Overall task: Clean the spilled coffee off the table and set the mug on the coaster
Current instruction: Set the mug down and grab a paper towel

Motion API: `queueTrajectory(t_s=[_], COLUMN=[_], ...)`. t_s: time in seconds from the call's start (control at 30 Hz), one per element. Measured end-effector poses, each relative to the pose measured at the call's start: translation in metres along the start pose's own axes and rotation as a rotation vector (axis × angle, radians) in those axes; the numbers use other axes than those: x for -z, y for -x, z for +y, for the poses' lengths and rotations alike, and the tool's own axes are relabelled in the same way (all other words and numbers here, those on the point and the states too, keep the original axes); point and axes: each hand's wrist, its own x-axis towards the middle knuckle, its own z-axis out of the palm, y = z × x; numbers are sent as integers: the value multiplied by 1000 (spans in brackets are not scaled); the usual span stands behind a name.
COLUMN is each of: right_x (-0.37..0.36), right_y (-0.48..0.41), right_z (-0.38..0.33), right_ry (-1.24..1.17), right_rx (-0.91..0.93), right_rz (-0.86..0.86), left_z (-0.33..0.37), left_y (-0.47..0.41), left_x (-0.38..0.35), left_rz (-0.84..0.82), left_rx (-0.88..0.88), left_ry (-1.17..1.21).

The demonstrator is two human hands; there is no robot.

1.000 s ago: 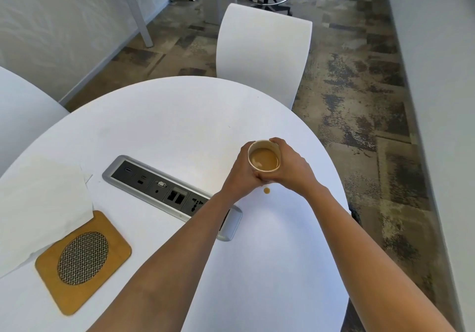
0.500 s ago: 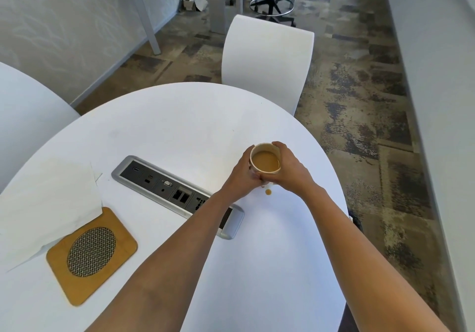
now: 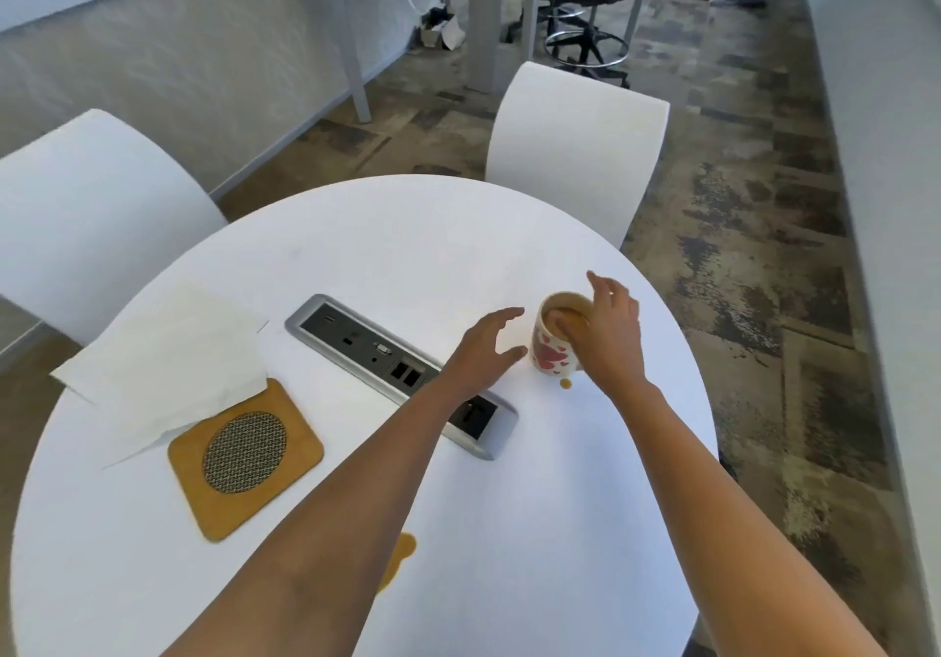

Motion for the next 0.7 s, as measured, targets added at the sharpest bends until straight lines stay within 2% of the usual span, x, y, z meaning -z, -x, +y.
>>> queueTrajectory(t_s=[0.07,0.17,0.4,0.7], right_x=[1,-7,-65,-176], right_y=[1,4,28,63], right_z=[-24,-62,-169,-284], right_ry=[-85,-150,-263,-260], right_rx=[31,110,278,216], right_rz=[131,170,46,-281], left_z=[-4,-17,-66,-158], left_y=[12,31,80,140], left_x=[20,53,150,256], left_rz=[121,303,644,762], left_rx=[-20,-19,105,337], left_ry=[9,44,79,-63])
